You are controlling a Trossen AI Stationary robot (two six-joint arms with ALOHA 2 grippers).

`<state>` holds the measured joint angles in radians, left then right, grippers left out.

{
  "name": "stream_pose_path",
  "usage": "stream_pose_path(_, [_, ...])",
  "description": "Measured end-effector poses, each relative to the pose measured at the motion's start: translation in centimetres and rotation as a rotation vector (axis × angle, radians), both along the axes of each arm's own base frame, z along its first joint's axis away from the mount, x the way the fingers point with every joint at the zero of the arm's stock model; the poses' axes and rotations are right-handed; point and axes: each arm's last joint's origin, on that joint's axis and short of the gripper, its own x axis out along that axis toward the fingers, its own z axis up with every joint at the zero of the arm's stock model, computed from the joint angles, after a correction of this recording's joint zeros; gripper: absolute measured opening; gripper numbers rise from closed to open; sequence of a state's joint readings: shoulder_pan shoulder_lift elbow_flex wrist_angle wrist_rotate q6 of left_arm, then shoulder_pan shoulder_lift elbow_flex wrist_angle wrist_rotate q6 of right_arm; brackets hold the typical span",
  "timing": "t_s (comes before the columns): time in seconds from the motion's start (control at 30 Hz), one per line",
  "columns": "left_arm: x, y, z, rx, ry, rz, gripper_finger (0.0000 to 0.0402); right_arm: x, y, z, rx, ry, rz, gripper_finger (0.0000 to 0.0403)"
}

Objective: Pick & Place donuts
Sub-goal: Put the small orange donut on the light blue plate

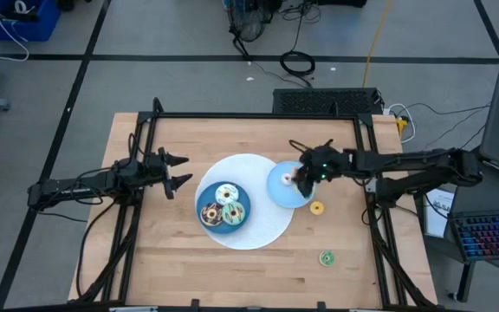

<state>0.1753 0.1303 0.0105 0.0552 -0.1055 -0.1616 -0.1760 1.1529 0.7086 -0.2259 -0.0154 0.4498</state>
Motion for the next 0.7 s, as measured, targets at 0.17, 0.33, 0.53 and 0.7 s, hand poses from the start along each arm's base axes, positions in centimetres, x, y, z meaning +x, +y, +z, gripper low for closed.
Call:
stream_pose_path(0.17, [0.0,0.0,0.0,0.001,-0.004,0.000,0.0325,1.2,1.7,0.4,0.126,-0.221,0.307,0.0067])
stream_pose_path(0.33, [0.0,0.0,0.0,-0.001,0.005,0.000,0.0321,1.7,2.9,1.3,0.084,-0.374,0.488,0.0032])
stream_pose_path(0.53, [0.0,0.0,-0.1,-0.002,0.007,0.000,0.0312,2.1,3.8,2.1,0.056,-0.478,0.527,0.0145])
stream_pose_path(0.7, [0.0,0.0,-0.1,-0.001,0.007,0.000,0.0310,2.5,5.6,4.7,0.082,-0.627,0.617,0.0246])
